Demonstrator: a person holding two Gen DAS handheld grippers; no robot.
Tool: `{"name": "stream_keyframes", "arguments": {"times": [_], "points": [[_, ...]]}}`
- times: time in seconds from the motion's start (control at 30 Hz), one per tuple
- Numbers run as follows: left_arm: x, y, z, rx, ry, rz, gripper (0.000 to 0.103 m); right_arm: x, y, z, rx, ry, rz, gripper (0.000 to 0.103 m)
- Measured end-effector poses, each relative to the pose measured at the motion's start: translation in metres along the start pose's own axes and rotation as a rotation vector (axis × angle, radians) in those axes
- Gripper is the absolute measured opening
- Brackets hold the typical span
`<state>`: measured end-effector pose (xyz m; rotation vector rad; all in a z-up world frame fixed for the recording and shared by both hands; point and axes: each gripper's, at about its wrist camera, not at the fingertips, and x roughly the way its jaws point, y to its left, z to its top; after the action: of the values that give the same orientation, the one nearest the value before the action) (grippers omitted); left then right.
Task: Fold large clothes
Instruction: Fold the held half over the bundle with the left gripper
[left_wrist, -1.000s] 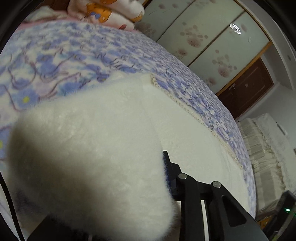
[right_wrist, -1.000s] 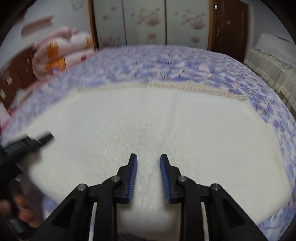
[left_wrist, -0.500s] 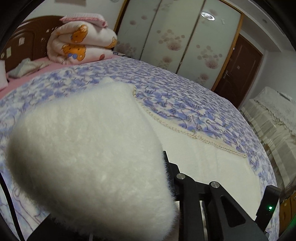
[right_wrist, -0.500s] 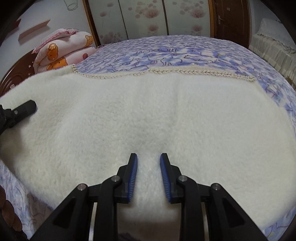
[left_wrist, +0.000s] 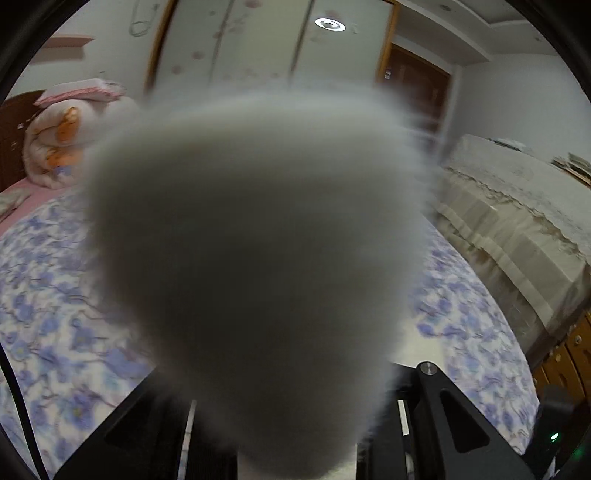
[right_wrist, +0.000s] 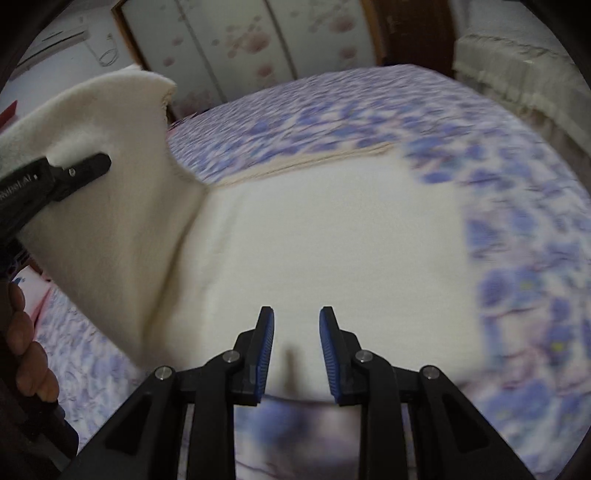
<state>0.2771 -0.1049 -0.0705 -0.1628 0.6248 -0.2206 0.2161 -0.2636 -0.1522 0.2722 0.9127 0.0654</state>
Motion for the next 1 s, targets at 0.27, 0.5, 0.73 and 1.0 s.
{"name": "stream_keyframes", "arguments": {"times": [0.27, 0.5, 0.73, 1.0], "points": [[0.075, -0.113, -0.095, 0.26, 0.206, -0.076, 0.02, -0.025, -0.106, -0.032, 0.165, 0.008, -0.137, 0.025], [0.074, -0.128, -0.111, 0.406, 0.196, -0.067, 0.04, -0.011, -0.116, -0.052, 0.213, 0.061, -0.139, 0.026], [0.041, -0.104, -0.078, 0.303, 0.337, -0.199, 0.077, -0.024, -0.113, -0.041, 0.234, 0.035, -0.101, 0.026], [-0.015, -0.038, -0.048, 0.133, 0.356, -0.246, 0.084, -0.062, -0.099, -0.018, 0.194, -0.014, -0.067, 0.033]]}}
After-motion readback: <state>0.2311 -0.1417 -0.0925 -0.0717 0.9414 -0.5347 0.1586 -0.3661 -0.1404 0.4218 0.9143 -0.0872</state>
